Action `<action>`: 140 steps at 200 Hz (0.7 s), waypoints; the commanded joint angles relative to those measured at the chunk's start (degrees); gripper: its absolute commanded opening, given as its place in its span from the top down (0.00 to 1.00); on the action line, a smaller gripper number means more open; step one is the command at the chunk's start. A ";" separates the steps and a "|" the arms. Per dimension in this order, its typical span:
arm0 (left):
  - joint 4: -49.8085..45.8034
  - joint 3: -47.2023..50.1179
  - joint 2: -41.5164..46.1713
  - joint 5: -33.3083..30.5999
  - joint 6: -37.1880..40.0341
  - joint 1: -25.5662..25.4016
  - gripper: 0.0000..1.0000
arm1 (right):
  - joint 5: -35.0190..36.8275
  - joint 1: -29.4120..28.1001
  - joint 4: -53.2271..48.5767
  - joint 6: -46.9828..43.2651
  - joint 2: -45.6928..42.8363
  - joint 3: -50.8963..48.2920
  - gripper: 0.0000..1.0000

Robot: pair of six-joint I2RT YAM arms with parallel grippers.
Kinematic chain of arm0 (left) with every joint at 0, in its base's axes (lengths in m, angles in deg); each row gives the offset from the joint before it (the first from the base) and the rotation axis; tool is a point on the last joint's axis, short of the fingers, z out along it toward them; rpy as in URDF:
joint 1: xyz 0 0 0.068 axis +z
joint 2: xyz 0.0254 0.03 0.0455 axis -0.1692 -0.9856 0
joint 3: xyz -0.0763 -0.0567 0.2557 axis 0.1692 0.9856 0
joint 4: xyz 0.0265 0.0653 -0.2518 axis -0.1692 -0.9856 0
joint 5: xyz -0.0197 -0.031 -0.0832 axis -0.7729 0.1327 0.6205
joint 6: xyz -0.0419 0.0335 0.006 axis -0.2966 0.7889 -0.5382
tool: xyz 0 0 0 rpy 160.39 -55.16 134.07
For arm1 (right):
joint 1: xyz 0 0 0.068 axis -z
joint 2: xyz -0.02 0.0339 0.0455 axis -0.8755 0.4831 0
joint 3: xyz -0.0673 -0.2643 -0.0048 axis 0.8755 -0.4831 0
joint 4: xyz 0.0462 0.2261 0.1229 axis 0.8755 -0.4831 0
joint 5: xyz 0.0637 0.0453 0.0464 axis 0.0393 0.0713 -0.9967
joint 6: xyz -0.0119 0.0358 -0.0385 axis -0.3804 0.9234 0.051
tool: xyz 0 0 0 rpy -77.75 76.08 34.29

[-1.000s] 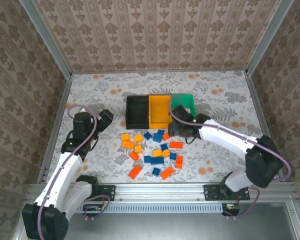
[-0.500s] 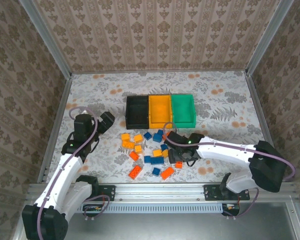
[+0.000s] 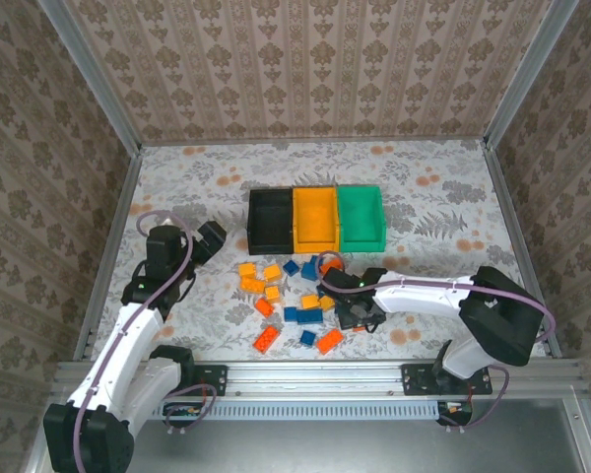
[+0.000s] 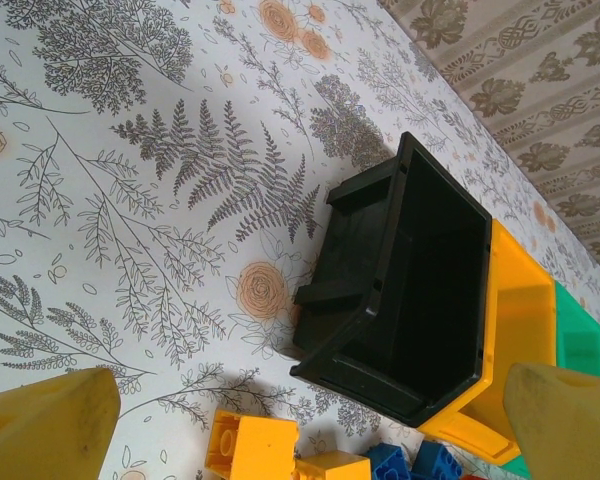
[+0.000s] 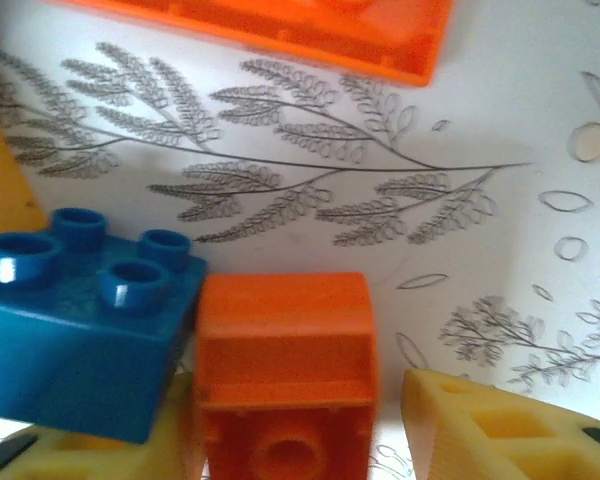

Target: Sort the legos into containers by color

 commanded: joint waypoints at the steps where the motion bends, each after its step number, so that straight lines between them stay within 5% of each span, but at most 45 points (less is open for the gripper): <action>1: -0.92 0.70 0.44 0.13 1.10 -0.37 0.00 | 0.63 -0.08 -1.08 1.44 -1.17 -2.32 0.57; 48: -0.27 -0.09 -0.86 0.80 0.99 -0.38 0.00 | 2.74 1.79 -2.86 1.76 -8.80 -4.05 0.77; 91: -0.93 -2.42 -2.00 0.71 2.55 -1.71 0.00 | 3.35 12.37 -6.81 -6.51 -17.08 2.43 0.77; 140: -3.73 -3.67 -1.77 -4.28 6.89 -6.69 0.00 | 4.00 24.18 -1.41 -14.46 -5.88 18.52 0.74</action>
